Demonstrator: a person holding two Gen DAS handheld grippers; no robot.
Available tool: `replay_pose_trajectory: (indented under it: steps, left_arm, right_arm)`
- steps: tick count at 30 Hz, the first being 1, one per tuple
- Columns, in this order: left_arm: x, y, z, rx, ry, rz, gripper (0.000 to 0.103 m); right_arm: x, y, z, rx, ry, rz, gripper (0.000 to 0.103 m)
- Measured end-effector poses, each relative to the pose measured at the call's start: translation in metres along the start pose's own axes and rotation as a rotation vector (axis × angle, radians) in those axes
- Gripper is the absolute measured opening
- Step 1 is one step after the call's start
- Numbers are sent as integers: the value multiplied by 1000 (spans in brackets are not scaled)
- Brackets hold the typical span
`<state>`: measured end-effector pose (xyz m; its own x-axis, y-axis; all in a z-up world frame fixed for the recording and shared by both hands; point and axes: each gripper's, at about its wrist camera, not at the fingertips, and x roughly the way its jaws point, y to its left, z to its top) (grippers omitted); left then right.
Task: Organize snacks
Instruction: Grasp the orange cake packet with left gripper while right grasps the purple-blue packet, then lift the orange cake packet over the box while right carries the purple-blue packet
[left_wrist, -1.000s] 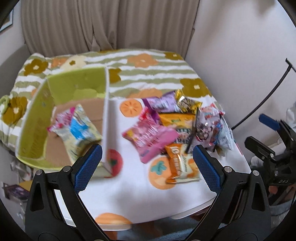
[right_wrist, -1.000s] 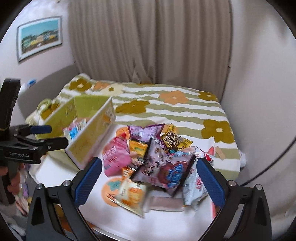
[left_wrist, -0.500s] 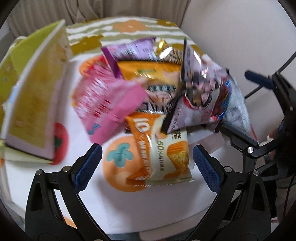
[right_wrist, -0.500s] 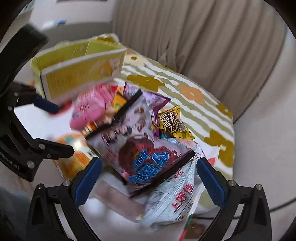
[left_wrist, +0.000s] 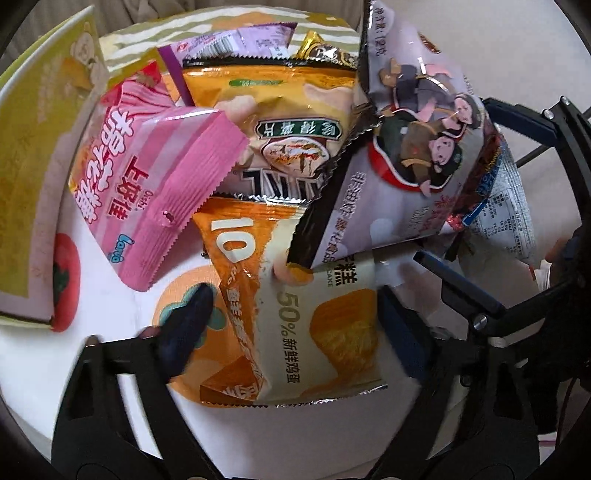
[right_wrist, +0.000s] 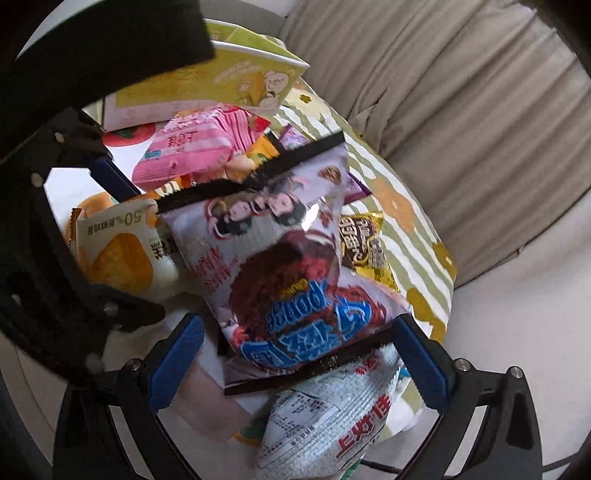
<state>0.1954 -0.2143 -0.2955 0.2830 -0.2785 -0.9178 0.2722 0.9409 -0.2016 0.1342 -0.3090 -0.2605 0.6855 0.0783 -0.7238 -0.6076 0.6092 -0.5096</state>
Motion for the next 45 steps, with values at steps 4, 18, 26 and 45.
replay_pose_trajectory:
  steps: [4, 18, 26, 45]
  left_arm:
    - [2, 4, 0, 2, 8, -29, 64]
    - [-8, 4, -21, -4, 13, -28, 62]
    - [-22, 2, -26, 3, -12, -35, 62]
    - [-129, 17, -30, 6, -174, -21, 62]
  right_arm:
    - [0, 7, 5, -41, -15, -5, 101]
    - [15, 14, 19, -103, -22, 14, 74]
    - [6, 12, 22, -90, -28, -4, 58]
    - [-76, 8, 48, 55, -118, -55, 56]
